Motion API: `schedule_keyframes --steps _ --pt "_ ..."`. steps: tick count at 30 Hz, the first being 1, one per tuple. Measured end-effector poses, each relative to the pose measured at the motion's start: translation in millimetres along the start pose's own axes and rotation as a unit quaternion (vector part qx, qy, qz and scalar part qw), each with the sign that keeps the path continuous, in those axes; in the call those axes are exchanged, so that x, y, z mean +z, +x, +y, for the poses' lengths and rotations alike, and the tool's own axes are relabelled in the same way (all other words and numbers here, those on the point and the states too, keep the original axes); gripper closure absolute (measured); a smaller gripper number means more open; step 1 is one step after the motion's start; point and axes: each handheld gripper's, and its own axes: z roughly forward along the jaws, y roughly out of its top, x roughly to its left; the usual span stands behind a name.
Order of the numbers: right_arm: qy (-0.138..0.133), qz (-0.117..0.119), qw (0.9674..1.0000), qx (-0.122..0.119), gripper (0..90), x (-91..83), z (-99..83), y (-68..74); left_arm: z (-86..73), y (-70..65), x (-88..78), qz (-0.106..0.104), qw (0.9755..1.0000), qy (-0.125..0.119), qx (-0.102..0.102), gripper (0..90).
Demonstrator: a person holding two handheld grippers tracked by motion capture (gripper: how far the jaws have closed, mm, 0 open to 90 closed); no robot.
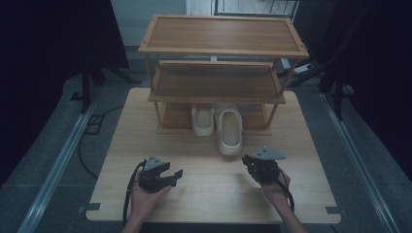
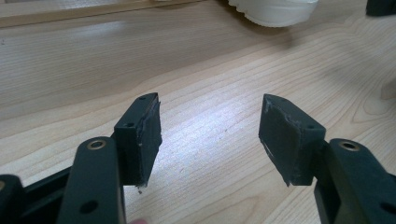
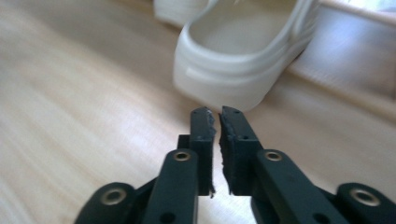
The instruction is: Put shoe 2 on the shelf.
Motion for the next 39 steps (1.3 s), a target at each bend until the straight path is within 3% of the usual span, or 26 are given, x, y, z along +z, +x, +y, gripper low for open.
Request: schedule_keyframes --steps 5,12,21,31,39 --pt "0.035 0.016 0.9992 -0.009 87.4 15.0 -8.2 2.4 -0.3 -0.2 0.7 0.000 1.0000 0.002 0.001 39.4" --pt "0.055 0.008 0.9982 -0.024 88.3 35.5 -4.2 4.5 -0.4 0.5 0.3 0.000 1.0000 0.001 0.000 39.4" --pt "0.056 -0.014 0.9978 -0.033 88.1 50.7 -1.5 4.7 -0.4 0.1 0.2 0.000 1.0000 0.000 0.000 39.4" --pt "0.055 -0.005 0.9981 -0.029 88.0 59.6 9.1 4.5 -1.1 -0.1 2.0 0.000 1.0000 0.003 0.001 39.4" --pt "0.052 -0.015 0.9985 -0.007 87.5 73.4 11.8 -0.6 -1.1 0.7 1.6 0.001 1.0000 0.002 0.000 39.4"
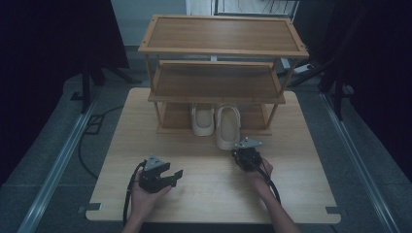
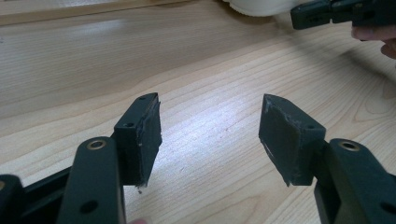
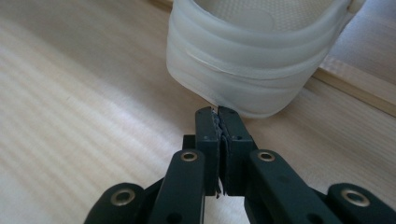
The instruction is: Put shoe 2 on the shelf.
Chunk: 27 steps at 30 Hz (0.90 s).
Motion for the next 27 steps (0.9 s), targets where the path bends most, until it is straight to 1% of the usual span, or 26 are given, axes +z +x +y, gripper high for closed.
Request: schedule_keyframes --steps 2,4,6,7,10,13,17,19,22,23,24,26,27 --pt "0.002 -0.001 1.0000 0.003 87.4 3.3 2.6 -2.8 -0.4 -0.2 0.9 -0.001 1.0000 0.001 0.000 39.4" --pt "-0.002 -0.005 1.0000 0.008 87.4 6.2 7.1 -5.4 -0.5 -0.8 1.1 -0.001 1.0000 0.002 -0.001 39.4" --pt "-0.005 -0.001 0.9999 0.015 87.5 8.4 12.2 -7.9 -0.3 -0.7 0.8 -0.002 1.0000 0.001 0.000 39.4" --pt "-0.003 0.000 0.9999 0.015 87.5 10.0 14.6 -8.6 -0.1 -0.4 0.5 -0.001 1.0000 0.001 0.000 39.4" --pt "-0.002 0.000 0.9999 0.015 87.5 15.0 20.5 -9.1 0.1 0.3 -0.3 -0.004 1.0000 0.000 -0.002 39.4" --pt "-0.001 -0.002 0.9998 0.020 87.4 20.4 25.1 -9.7 0.0 1.4 -0.6 -0.012 0.9999 -0.002 -0.008 39.4" --pt "0.001 -0.003 0.9996 0.027 87.0 26.8 30.5 -10.6 -0.1 2.5 -1.2 -0.009 0.9999 -0.003 -0.009 39.4" --pt "0.002 -0.008 0.9996 0.026 86.4 29.8 30.6 -11.0 -0.1 3.4 -1.6 -0.008 0.9999 -0.003 -0.010 39.4" --pt "0.008 -0.011 0.9994 0.031 83.9 34.1 27.5 -12.7 -0.1 4.3 -1.8 -0.007 0.9999 -0.003 -0.011 39.4" --pt "0.008 -0.011 0.9994 0.031 84.0 35.2 26.2 -14.2 -0.1 4.3 -1.7 -0.007 0.9999 -0.003 -0.011 39.4" --pt "0.004 -0.008 0.9992 0.039 84.1 35.5 25.6 -15.1 -0.1 4.2 -1.4 -0.007 0.9999 -0.003 -0.010 39.4" --pt "0.003 -0.011 0.9993 0.037 84.4 36.1 25.8 -17.1 -0.2 3.7 -0.7 -0.008 0.9999 -0.002 -0.010 39.4" --pt "0.002 -0.012 0.9991 0.040 84.5 36.6 26.2 -17.9 -0.3 3.4 -0.2 -0.008 0.9999 -0.002 -0.010 39.4"
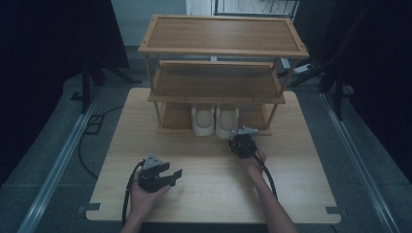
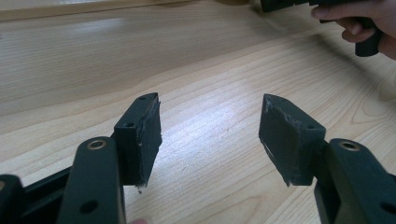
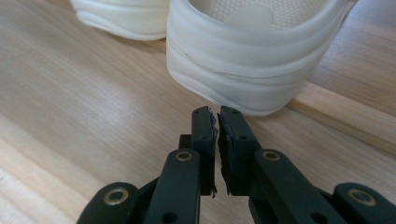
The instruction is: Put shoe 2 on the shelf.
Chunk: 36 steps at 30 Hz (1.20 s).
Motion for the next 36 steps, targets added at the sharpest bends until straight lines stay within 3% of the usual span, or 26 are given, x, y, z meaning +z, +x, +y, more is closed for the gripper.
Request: schedule_keyframes --steps 6,12,17,30,36 --pt "-0.005 0.007 0.9998 0.017 83.6 2.3 -1.0 -5.7 -0.4 -0.1 1.2 0.000 1.0000 0.003 0.001 39.4" --pt "-0.001 0.018 0.9998 0.007 74.0 -4.0 -5.2 -1.8 -0.2 1.9 0.5 0.001 1.0000 0.002 -0.001 39.4" --pt "-0.006 0.031 0.9995 -0.007 64.5 -17.8 -13.9 3.1 -0.6 1.3 1.6 0.001 1.0000 0.003 0.000 39.4" --pt "-0.065 0.069 0.9954 -0.012 57.8 -63.5 -24.7 1.0 -0.3 -1.2 1.5 0.001 1.0000 0.003 0.004 39.4" --pt "-0.075 0.079 0.9937 -0.027 54.4 -82.2 -33.1 0.5 -0.2 -2.0 -0.7 -0.001 1.0000 0.002 0.006 39.4"
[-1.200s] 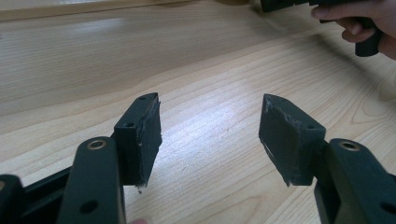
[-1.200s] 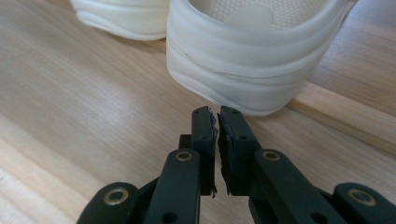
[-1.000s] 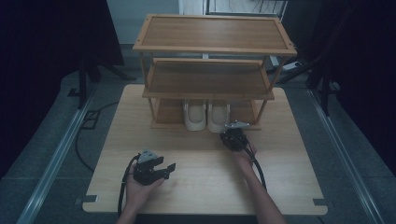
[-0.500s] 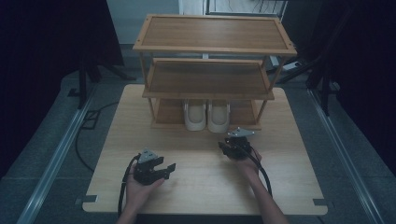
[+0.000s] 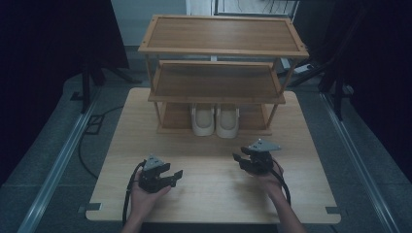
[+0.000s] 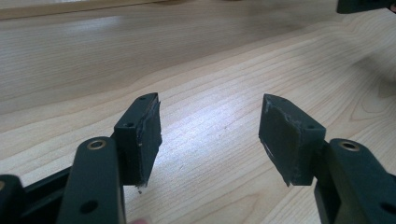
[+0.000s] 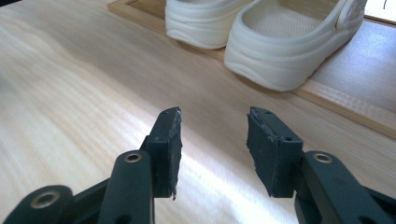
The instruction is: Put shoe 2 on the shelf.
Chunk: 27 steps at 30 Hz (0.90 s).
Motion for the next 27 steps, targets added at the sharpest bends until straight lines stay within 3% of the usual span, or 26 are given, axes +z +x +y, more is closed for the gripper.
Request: schedule_keyframes --steps 8,16,22,27 --pt "-0.008 -0.004 0.9999 0.008 53.6 -31.9 -15.6 -3.6 1.1 0.7 -1.7 -0.003 1.0000 -0.004 -0.007 38.6" --pt "-0.016 -0.013 0.9991 0.036 51.7 -64.7 -41.5 -16.9 2.5 1.5 -6.1 0.000 0.9999 -0.010 -0.004 38.6" --pt "-0.016 -0.030 0.9979 0.055 51.6 -79.1 -64.1 -26.6 2.0 2.7 -5.0 0.001 1.0000 -0.006 -0.004 38.6" --pt "-0.016 -0.038 0.9973 0.061 51.3 -81.0 -70.7 -31.9 1.6 2.7 -3.7 0.002 1.0000 -0.003 -0.003 38.4"
